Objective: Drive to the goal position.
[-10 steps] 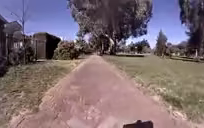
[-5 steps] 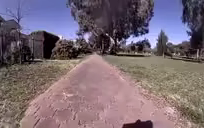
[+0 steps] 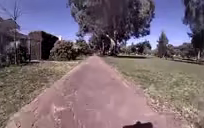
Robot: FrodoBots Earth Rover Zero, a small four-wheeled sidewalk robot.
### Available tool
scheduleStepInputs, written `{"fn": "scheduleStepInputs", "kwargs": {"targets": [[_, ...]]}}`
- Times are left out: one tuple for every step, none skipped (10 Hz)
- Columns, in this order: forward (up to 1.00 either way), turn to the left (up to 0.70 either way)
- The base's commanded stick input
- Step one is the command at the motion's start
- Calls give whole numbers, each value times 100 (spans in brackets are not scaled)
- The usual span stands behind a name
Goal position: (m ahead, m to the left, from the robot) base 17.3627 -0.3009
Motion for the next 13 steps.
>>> {"fn": "scheduleStepInputs", "kwargs": {"targets": [[70, 0], [70, 0], [70, 0], [70, 0], [70, 0], [70, 0], [70, 0], [70, 0], [70, 0], [70, 0], [70, 4], [70, 6], [70, 33]]}}
